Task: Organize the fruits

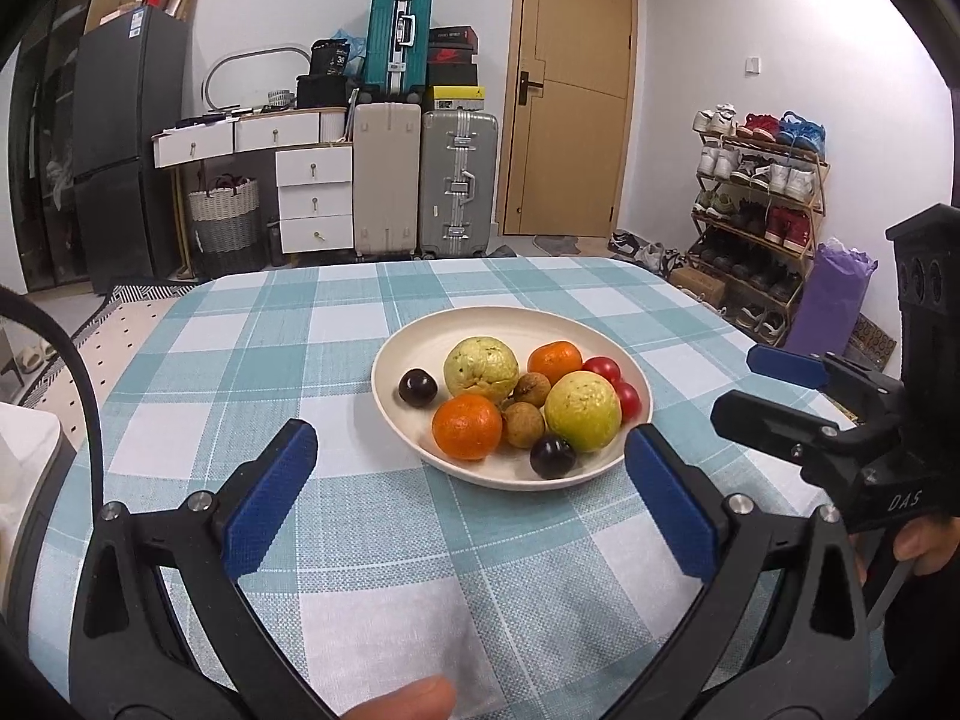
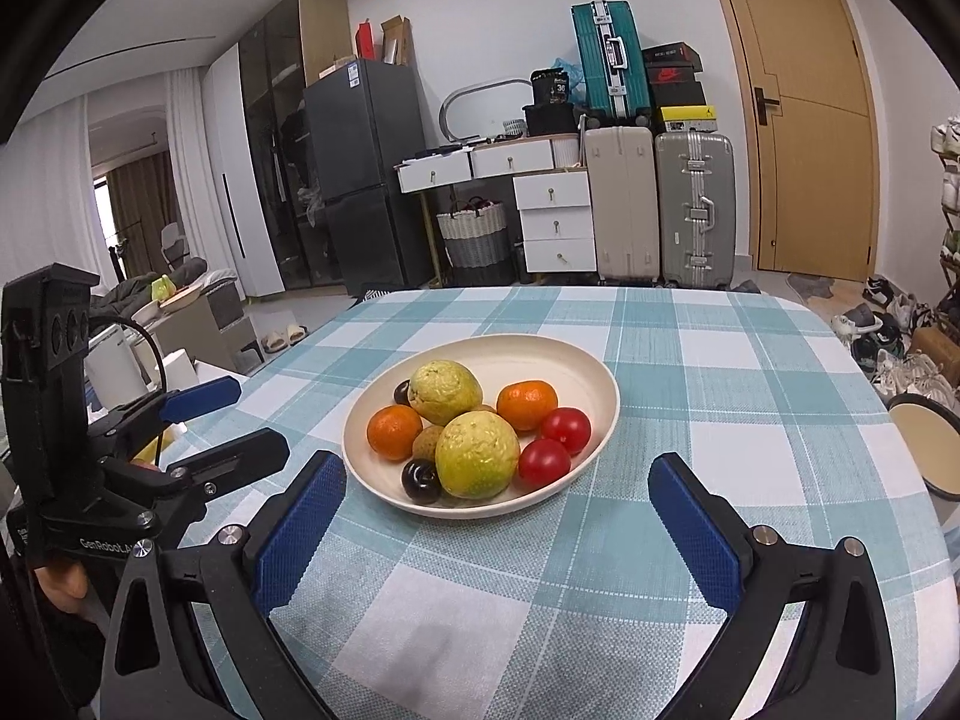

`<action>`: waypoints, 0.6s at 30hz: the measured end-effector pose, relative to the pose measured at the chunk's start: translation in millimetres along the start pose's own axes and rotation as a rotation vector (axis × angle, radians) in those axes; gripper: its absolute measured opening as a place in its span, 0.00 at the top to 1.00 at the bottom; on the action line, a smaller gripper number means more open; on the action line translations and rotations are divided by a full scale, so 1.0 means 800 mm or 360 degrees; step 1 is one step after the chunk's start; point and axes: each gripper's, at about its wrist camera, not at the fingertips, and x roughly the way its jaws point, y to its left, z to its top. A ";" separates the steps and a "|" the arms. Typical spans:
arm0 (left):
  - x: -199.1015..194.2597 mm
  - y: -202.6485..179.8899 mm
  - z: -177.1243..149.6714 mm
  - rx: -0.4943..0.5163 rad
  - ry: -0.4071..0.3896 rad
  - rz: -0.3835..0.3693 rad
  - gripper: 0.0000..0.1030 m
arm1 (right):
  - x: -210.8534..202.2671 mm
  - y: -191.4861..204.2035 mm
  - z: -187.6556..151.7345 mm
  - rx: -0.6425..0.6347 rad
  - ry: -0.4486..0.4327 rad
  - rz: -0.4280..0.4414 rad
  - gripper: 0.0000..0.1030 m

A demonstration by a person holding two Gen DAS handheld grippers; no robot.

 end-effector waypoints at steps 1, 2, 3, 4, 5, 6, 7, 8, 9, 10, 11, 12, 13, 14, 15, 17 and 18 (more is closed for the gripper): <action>0.000 0.000 0.000 0.0000 -0.0002 0.0000 0.01 | -0.001 -0.001 0.000 0.0001 -0.0011 0.0006 0.00; 0.000 0.000 -0.001 0.0000 -0.0003 -0.0001 0.01 | -0.004 0.000 0.000 0.0001 -0.0024 0.0008 0.00; 0.000 -0.001 -0.001 0.0000 -0.0001 -0.0004 0.01 | -0.006 0.000 -0.001 0.0001 -0.0037 0.0004 0.00; 0.000 -0.001 -0.002 -0.0002 0.0002 -0.0007 0.01 | -0.008 0.001 -0.001 0.0000 -0.0050 -0.0001 0.00; 0.000 -0.001 -0.002 -0.0002 -0.0004 -0.0009 0.01 | -0.009 0.001 -0.002 -0.0003 -0.0057 -0.0003 0.00; -0.001 -0.001 -0.003 -0.0003 -0.0010 -0.0009 0.01 | -0.010 0.002 -0.002 -0.0009 -0.0064 -0.0008 0.00; -0.002 0.000 -0.003 -0.0006 -0.0016 -0.0005 0.01 | -0.010 0.003 -0.001 -0.0015 -0.0069 -0.0010 0.00; -0.002 0.000 -0.003 -0.0008 -0.0018 -0.0002 0.01 | -0.011 0.005 -0.001 -0.0024 -0.0073 -0.0011 0.00; -0.002 0.000 -0.003 -0.0011 -0.0020 -0.0001 0.01 | -0.011 0.007 -0.001 -0.0037 -0.0075 -0.0011 0.00; -0.002 0.000 -0.003 -0.0013 -0.0020 0.0000 0.01 | -0.010 0.007 -0.001 -0.0043 -0.0076 -0.0011 0.00; -0.001 0.000 -0.004 -0.0015 -0.0020 -0.0001 0.01 | -0.010 0.008 -0.001 -0.0051 -0.0076 -0.0013 0.00; -0.001 0.001 -0.004 -0.0017 -0.0018 0.0003 0.01 | -0.010 0.009 -0.001 -0.0057 -0.0077 -0.0015 0.00; 0.000 0.001 -0.004 -0.0018 -0.0015 0.0011 0.01 | -0.010 0.009 -0.001 -0.0061 -0.0077 -0.0017 0.00; -0.001 0.001 -0.004 -0.0022 -0.0013 0.0012 0.01 | -0.011 0.010 -0.001 -0.0064 -0.0081 -0.0020 0.00; 0.000 0.002 -0.004 -0.0024 -0.0012 0.0009 0.01 | -0.011 0.010 -0.001 -0.0068 -0.0085 -0.0018 0.00; -0.001 0.003 -0.004 -0.0026 -0.0018 0.0009 0.01 | -0.011 0.011 -0.001 -0.0074 -0.0088 -0.0018 0.00; -0.001 0.003 -0.004 -0.0025 -0.0019 0.0005 0.01 | -0.011 0.011 -0.001 -0.0077 -0.0086 -0.0018 0.00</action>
